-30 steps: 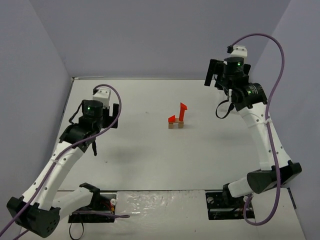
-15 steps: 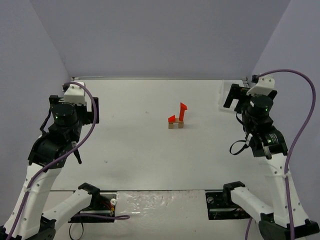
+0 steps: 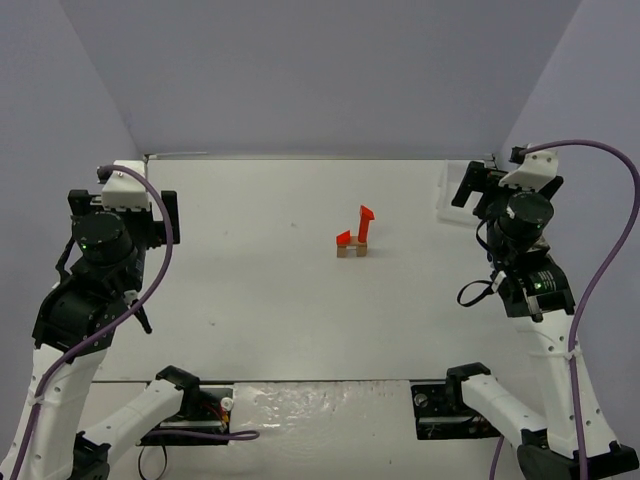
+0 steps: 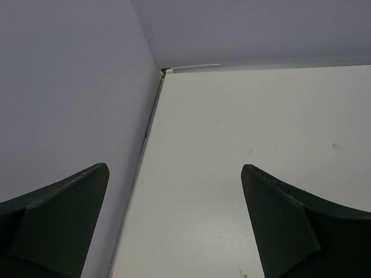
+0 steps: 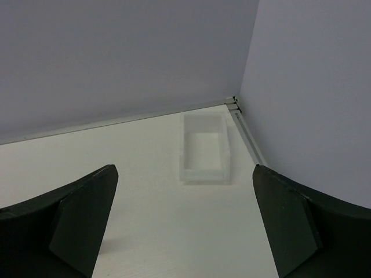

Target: Build the wood block tower

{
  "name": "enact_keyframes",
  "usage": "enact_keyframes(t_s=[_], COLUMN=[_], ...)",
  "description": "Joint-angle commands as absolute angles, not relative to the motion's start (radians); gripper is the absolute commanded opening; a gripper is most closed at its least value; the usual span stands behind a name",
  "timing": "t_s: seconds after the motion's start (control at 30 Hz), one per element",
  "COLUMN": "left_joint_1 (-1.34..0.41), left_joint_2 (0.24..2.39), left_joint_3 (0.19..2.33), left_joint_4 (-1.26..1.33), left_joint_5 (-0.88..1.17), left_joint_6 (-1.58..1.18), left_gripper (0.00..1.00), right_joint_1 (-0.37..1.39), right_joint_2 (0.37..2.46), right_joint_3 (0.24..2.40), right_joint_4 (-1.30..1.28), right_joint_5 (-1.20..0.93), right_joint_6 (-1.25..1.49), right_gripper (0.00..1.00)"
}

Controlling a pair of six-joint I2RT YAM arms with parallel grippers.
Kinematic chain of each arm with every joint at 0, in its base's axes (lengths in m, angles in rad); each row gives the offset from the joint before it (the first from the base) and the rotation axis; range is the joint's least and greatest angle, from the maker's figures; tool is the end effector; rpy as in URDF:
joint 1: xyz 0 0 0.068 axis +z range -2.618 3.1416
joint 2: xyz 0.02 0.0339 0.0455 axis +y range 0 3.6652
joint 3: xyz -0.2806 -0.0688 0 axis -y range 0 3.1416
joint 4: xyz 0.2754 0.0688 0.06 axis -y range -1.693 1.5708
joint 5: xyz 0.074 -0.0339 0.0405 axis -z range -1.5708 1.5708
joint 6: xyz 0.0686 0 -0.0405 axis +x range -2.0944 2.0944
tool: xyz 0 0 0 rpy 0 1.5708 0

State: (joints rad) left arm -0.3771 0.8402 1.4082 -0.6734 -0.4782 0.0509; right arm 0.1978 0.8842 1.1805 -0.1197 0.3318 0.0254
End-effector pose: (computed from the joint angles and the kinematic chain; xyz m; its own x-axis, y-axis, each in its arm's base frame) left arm 0.1667 -0.0321 0.5070 -0.1027 0.0893 -0.9907 -0.0934 0.9907 0.0989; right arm 0.2247 0.0222 0.4927 0.1755 0.0597 -0.9827 0.1242 0.9888 0.0822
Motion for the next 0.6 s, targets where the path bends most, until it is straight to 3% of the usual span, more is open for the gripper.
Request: enact_keyframes(t_s=[0.0, 0.57], left_joint_1=[-0.370, -0.370], left_joint_2=[0.869, 0.902], left_joint_3=[1.442, 1.429], left_joint_4=[-0.639, -0.617], left_joint_5=[-0.489, -0.454], left_joint_6=[0.062, 0.021], left_gripper=[0.97, 0.97], right_joint_1=[0.199, 0.199], right_joint_2=[0.897, 0.900], right_joint_3=[1.185, 1.195], right_joint_4=[-0.011, 0.031], right_joint_5=[0.317, 0.272], right_joint_6=[0.011, 0.011], right_gripper=[1.00, 1.00])
